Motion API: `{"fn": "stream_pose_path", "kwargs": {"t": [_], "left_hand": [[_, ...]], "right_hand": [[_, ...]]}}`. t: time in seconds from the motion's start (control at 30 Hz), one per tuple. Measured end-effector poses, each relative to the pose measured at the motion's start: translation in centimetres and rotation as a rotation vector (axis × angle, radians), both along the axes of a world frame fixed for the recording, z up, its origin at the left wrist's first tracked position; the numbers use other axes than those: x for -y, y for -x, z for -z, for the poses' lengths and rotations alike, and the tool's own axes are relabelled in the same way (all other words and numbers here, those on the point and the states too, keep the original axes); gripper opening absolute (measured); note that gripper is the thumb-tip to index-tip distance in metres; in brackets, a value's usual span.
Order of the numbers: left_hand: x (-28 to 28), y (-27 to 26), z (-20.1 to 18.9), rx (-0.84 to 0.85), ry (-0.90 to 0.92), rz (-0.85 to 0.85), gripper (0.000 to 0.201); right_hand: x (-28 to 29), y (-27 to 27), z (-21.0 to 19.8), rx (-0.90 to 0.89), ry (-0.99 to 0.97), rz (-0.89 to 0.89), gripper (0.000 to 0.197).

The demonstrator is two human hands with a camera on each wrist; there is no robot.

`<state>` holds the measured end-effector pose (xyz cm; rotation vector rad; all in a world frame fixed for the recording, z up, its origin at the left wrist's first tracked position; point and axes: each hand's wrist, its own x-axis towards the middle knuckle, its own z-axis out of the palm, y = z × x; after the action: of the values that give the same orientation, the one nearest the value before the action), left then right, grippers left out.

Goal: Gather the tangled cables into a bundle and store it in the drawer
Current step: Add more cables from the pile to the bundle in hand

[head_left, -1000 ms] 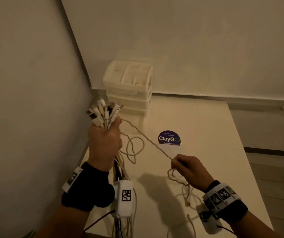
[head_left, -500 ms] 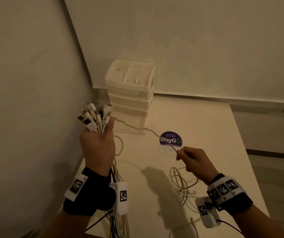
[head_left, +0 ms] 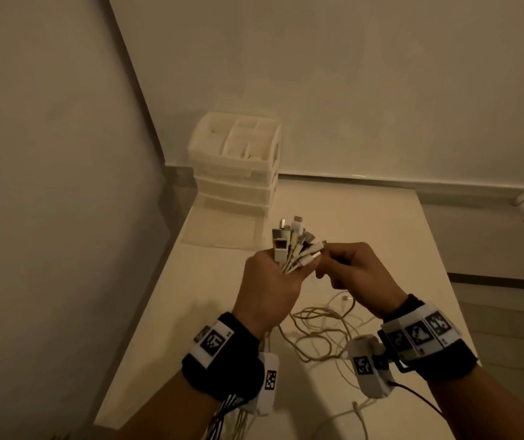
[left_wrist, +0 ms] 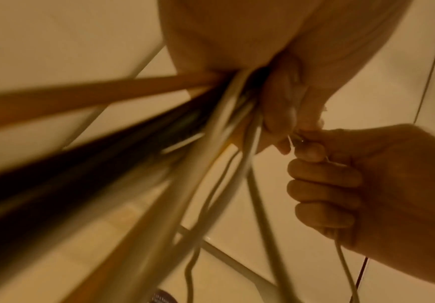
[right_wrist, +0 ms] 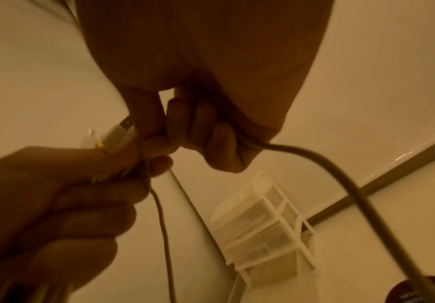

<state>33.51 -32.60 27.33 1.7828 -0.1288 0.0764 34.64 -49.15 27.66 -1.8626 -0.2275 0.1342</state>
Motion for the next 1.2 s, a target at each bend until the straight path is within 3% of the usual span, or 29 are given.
{"fn": "stream_pose_path", "kwargs": {"t": [0.13,0.33,0.53,0.73,0.9,1.03,1.2], "left_hand": [[0.2,-0.5,0.4,-0.03,-0.042,0.007,0.01],[-2.5,-1.5,-0.7,0.043,0.071,-0.246,0.011],[-5.1,-2.6,-0.8,0.11,0.166,-0.437,0.014],[-6.4,-1.6,-1.1,0.125,0.416,-0.478,0.026],[-7.1,-1.8,-1.4,0.143,0.498,-0.545,0.031],[-8.1,-2.4,-1.0,0.115,0.476,-0.569,0.028],[-7.9,-2.8,0.8,0.096,0.261,-0.599,0.026]], "right_hand": [[0.4,0.0,0.8,-0.01,0.01,-0.042,0.03],[1.4,1.1,5.2,-0.055,-0.015,0.024,0.034],[2.6,0.5,9.2,0.018,0.235,0.085,0.031],[2.6,-0.9,10.1,0.005,0.181,0.075,0.022],[3.2,-0.9,11.3,0.026,0.147,0.117,0.019],[3.3,-1.4,10.8,0.039,0.183,0.142,0.021],[3.0,-1.5,9.1,0.026,0.149,0.123,0.021]]}}
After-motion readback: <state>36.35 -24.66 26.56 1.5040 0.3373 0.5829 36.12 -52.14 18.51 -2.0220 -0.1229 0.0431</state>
